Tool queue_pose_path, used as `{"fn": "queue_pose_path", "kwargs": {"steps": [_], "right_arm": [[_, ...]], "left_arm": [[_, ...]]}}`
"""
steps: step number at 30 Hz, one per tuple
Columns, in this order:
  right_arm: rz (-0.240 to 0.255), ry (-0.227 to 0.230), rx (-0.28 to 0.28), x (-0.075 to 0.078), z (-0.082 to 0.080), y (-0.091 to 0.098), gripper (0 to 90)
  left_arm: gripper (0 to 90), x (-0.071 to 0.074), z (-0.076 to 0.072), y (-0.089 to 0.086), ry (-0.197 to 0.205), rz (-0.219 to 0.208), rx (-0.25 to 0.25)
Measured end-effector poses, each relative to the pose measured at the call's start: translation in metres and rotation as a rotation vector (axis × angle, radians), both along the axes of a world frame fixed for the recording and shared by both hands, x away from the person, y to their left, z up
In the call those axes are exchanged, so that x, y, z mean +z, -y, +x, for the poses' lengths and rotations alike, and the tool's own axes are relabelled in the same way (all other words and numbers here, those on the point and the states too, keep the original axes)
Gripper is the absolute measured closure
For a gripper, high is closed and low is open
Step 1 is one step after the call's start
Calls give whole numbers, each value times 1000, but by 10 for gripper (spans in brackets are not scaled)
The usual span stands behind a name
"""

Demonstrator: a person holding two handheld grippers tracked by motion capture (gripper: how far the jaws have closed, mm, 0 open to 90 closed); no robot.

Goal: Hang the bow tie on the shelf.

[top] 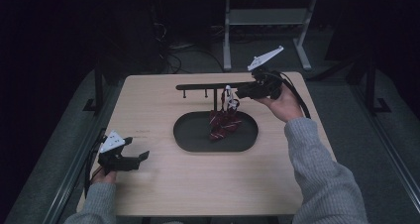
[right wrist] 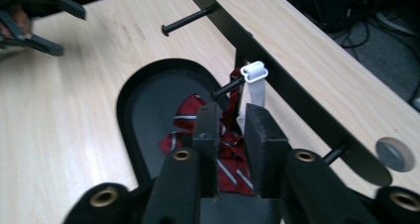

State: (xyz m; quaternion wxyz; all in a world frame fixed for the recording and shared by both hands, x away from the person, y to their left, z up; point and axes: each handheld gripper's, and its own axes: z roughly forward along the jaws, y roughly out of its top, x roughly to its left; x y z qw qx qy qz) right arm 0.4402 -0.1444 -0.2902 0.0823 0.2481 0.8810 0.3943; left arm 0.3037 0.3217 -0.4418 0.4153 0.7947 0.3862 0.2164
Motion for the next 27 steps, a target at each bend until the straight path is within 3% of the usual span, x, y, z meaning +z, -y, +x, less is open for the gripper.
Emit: {"fn": "queue_pose_path", "kwargs": {"steps": [10,27], "right_arm": [[30,-21,12,-4,-9,9,653],[96,-20,29,-6,-25,23,594]], "left_arm": [[130,0,0,0,5,2,2],[130,0,0,-1,10,7,1]]}}
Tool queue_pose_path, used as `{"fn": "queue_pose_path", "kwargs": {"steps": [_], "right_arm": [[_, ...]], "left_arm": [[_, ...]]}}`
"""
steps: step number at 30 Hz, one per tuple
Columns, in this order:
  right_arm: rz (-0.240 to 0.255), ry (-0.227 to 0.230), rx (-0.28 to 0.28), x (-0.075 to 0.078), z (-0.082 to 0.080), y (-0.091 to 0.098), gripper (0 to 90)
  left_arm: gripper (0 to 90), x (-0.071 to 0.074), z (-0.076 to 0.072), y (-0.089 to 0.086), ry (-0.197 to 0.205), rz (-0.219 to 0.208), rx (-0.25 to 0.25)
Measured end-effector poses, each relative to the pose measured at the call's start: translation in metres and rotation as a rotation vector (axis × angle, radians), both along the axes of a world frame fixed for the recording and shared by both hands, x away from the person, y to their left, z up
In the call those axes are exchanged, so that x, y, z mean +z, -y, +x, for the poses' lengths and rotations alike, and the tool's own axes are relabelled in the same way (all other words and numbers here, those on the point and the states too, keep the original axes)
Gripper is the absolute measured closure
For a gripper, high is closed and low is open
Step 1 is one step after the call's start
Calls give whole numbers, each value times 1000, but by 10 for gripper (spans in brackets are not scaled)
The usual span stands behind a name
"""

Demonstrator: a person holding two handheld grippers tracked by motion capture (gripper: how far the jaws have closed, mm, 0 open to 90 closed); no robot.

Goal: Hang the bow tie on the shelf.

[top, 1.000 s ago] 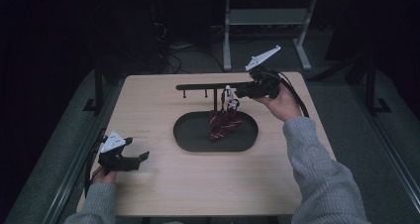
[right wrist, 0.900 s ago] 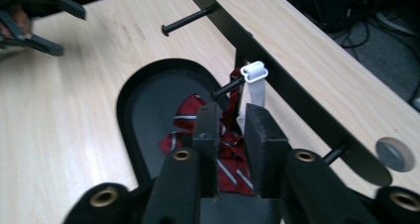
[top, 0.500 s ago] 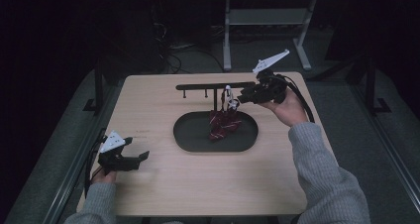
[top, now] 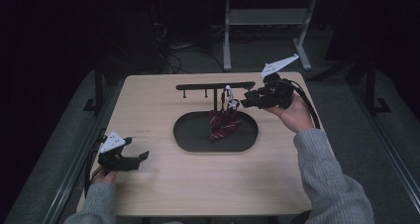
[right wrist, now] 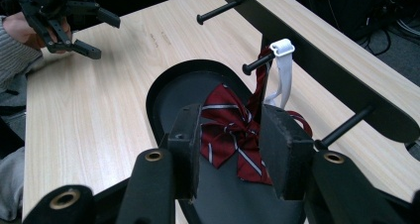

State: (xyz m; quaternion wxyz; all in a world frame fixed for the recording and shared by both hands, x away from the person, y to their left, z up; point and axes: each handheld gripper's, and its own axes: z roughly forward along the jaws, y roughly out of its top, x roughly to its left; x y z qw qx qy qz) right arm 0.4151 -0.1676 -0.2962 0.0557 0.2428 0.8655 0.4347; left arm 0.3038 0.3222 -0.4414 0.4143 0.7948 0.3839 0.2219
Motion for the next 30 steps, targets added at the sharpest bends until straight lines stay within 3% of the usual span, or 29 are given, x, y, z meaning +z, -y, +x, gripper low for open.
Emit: {"fn": "queue_pose_path", "kwargs": {"steps": [16,30], "right_arm": [[18,-3,-6,-8,-19,18,550],[22,-25,-21,-18,-26,32,523]], "left_arm": [[130,0,-1,0,2,-7,1],[130,0,-1,0,8,-2,-3]]}}
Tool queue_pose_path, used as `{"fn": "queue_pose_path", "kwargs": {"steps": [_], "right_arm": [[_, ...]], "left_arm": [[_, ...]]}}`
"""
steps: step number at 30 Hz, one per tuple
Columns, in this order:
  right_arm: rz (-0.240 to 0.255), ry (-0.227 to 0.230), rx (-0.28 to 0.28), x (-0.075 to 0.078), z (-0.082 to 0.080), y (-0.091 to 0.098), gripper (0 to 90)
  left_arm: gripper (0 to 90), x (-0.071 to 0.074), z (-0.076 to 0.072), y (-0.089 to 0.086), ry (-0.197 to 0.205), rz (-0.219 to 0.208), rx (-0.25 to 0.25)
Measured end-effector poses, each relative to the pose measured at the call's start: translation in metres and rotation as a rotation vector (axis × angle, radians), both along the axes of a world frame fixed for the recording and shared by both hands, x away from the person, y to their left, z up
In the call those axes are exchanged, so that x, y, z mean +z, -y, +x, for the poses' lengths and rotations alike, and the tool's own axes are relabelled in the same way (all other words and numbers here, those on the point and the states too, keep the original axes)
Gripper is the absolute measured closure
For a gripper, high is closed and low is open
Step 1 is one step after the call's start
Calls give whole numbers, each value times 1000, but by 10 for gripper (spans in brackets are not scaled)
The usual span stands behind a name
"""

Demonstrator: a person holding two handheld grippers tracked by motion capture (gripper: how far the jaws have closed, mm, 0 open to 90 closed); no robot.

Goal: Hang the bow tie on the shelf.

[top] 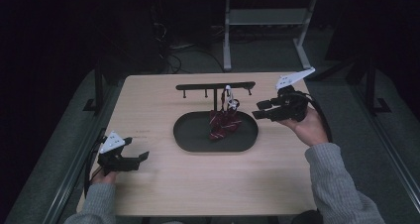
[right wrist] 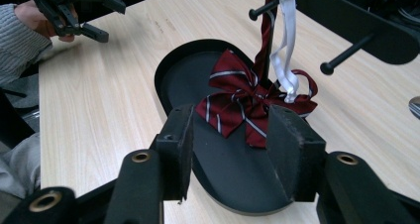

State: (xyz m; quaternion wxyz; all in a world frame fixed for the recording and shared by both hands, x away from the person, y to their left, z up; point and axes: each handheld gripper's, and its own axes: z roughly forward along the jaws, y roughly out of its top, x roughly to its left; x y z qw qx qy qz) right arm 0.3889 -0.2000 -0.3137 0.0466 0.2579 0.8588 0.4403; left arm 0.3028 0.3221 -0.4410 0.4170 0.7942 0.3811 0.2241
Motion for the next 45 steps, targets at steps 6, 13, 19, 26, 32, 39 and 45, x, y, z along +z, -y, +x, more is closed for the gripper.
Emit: {"fn": "queue_pose_path", "kwargs": {"steps": [6,13,19,26,32,39,45], "right_arm": [[4,6,-4,-4,-3,5,515],[15,-15,-17,-10,-5,13,506],[25,-14,-28,-14,-9,19,505],[24,-35,-32,-20,-13,26,498],[20,-34,-36,-25,-17,29,494],[19,-41,-47,-32,-23,35,489],[25,-50,-55,-39,-28,42,488]], "left_arm": [[130,0,0,0,1,0,3],[130,0,-1,0,-2,-5,4],[130,0,-1,0,-4,-4,3],[130,0,-1,0,-2,-2,3],[130,0,-1,-1,-2,-4,6],[130,0,-1,0,-1,-2,3],[130,0,-1,0,-3,-2,2]]}}
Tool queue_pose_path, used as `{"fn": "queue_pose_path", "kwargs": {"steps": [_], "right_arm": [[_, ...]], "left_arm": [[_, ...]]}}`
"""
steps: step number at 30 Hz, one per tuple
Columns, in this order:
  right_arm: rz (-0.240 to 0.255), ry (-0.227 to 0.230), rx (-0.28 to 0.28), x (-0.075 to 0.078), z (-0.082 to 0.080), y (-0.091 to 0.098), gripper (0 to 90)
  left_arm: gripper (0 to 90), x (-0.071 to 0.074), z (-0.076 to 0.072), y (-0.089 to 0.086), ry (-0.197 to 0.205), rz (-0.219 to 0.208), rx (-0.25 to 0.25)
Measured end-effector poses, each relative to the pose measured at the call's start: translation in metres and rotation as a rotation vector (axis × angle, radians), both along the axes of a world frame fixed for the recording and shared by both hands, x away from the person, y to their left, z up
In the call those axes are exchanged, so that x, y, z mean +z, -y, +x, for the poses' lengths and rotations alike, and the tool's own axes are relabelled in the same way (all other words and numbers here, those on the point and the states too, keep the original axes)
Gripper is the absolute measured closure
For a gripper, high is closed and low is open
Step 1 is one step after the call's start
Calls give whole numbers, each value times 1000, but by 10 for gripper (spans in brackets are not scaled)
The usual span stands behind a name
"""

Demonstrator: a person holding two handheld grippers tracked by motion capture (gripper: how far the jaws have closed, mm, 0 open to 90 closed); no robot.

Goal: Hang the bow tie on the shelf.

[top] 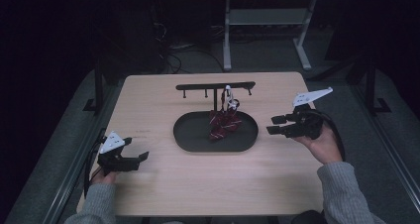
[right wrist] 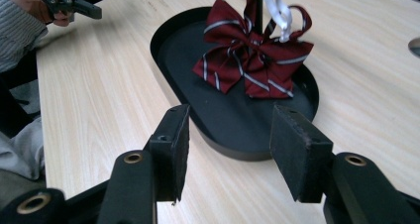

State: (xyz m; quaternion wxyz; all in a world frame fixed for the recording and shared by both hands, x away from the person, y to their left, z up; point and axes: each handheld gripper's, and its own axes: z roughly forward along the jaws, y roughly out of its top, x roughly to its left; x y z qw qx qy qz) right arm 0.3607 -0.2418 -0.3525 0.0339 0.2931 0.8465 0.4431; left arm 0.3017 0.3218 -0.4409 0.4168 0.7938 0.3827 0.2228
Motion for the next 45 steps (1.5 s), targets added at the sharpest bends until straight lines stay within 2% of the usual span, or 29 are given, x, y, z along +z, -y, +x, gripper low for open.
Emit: {"fn": "queue_pose_path", "kwargs": {"steps": [7,26,45], "right_arm": [[14,-14,-23,-9,-7,9,488],[11,-42,-77,-38,-27,31,479],[48,-68,-117,-64,-46,44,474]], "left_arm": [[130,0,0,-1,4,-2,1],[131,1,-1,0,4,-5,1],[131,1,-1,0,3,-1,-2]]}}
